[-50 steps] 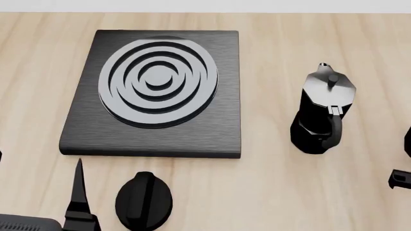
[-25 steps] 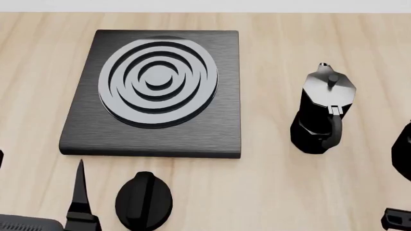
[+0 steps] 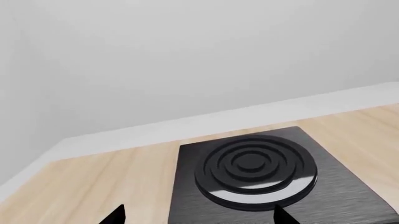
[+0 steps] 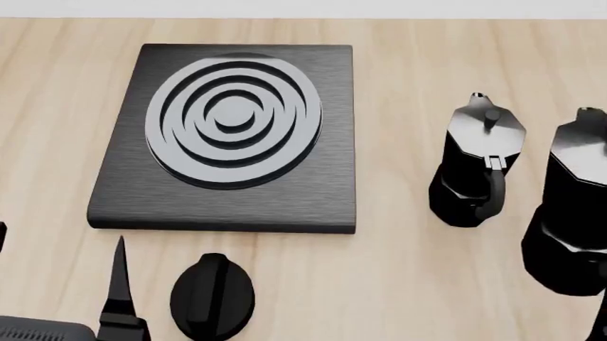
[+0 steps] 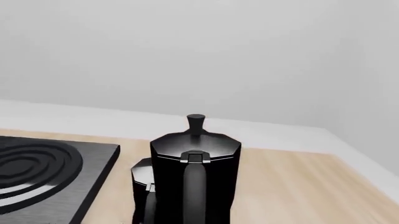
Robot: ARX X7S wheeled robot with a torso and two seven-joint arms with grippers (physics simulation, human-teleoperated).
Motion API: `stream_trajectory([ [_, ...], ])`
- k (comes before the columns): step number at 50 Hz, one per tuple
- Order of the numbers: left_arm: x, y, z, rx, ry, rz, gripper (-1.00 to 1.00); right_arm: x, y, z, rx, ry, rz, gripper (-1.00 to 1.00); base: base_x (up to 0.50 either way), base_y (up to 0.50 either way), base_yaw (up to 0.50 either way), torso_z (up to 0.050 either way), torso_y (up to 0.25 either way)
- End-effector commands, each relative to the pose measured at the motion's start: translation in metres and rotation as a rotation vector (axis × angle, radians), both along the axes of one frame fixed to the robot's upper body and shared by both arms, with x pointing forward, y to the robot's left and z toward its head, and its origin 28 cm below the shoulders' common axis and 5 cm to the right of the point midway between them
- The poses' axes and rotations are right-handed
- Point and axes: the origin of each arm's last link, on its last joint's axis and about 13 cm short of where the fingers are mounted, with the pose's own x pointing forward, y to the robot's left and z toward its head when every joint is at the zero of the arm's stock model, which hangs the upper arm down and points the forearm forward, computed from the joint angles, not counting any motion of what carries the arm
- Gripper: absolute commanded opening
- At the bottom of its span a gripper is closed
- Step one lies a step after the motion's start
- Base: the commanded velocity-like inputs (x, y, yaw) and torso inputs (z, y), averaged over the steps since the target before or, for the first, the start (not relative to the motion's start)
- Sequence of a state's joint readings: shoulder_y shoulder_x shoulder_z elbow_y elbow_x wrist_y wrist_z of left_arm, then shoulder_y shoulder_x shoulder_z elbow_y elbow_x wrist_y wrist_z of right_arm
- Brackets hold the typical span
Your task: Put the right moka pot on the stove.
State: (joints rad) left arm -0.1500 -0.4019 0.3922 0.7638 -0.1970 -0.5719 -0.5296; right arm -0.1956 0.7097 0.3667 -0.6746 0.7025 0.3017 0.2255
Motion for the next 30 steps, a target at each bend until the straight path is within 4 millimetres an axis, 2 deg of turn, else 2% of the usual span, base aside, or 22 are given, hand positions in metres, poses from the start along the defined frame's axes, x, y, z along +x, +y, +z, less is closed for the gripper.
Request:
stream_trajectory([
  [1,0.000,0.000,0.000,-0.001,-0.001,-0.001,1.00,-0.005,0.010,0.003,-0.045,-0.036,0.055,-1.00,0.00,0.00,0.00,0.000,0.000],
  [13,0.000,0.000,-0.001,0.001,0.002,0.000,1.00,-0.008,0.026,0.002,-0.052,-0.041,0.144,-1.00,0.00,0.00,0.00,0.000,0.001],
  [30,0.000,0.000,-0.001,0.002,0.003,-0.004,1.00,0.000,0.047,0.004,-0.061,-0.047,0.267,-1.00,0.00,0.00,0.00,0.001,0.001],
])
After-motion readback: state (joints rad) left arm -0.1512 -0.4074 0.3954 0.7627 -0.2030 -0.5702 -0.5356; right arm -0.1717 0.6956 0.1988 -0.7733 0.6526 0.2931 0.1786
